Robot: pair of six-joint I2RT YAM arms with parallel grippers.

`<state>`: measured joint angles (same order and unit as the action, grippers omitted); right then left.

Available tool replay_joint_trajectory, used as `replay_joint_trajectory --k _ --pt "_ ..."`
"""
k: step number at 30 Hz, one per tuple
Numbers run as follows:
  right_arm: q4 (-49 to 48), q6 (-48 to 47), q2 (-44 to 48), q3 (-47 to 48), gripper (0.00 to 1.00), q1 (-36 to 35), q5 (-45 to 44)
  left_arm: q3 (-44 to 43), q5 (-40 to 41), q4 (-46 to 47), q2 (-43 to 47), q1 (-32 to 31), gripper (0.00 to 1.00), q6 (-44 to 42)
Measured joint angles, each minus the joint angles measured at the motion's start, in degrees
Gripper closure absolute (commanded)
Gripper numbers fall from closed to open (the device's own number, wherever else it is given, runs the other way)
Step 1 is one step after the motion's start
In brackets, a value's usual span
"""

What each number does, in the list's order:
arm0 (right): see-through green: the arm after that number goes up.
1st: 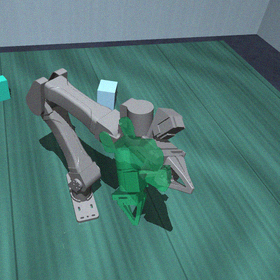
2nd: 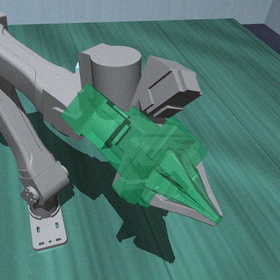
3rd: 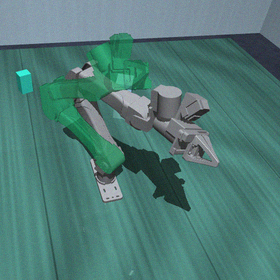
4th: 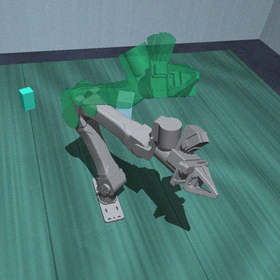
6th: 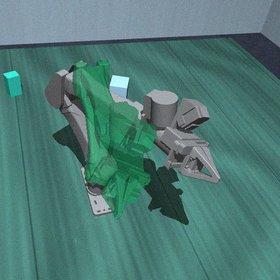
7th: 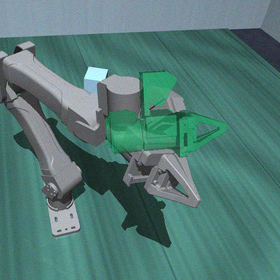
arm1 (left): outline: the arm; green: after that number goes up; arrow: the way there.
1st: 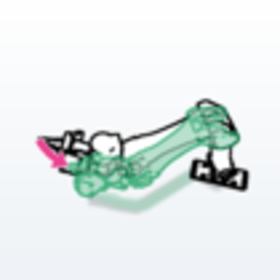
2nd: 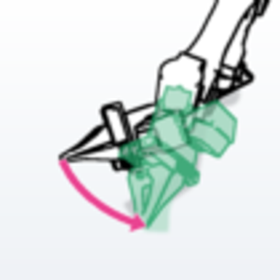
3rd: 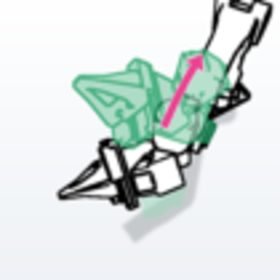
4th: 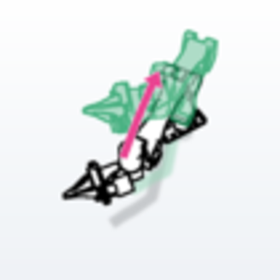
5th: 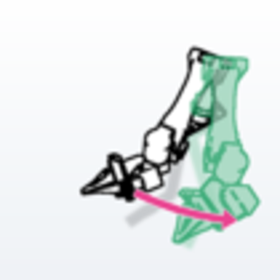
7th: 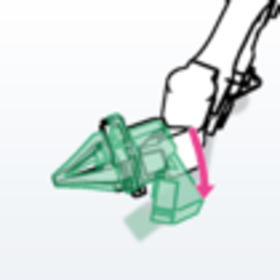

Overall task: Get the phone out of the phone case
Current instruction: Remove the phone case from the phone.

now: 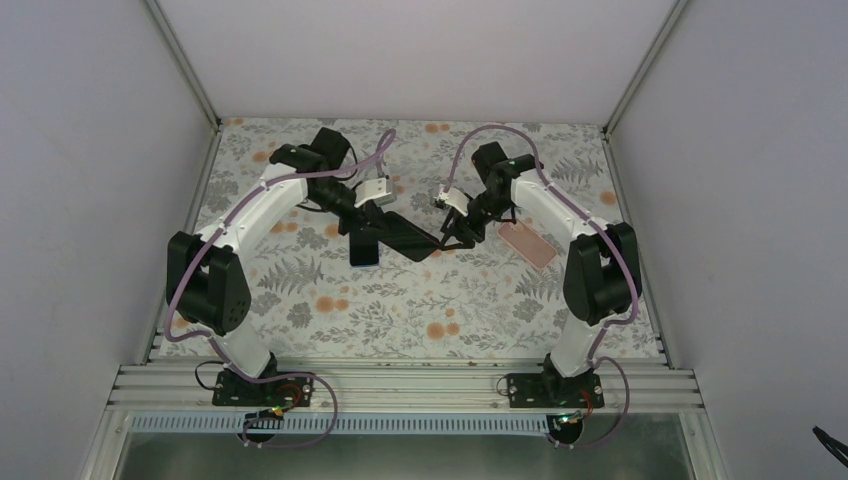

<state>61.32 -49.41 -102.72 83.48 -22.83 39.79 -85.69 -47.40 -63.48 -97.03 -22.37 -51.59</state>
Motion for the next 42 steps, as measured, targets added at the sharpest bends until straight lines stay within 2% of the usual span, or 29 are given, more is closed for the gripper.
replay_joint_trajectory --k 42 --pt "3.3 -3.0 -1.4 0.8 0.46 0.0 2.0 0.0 0.0 -0.5 0.0 0.0 0.98 0.0"
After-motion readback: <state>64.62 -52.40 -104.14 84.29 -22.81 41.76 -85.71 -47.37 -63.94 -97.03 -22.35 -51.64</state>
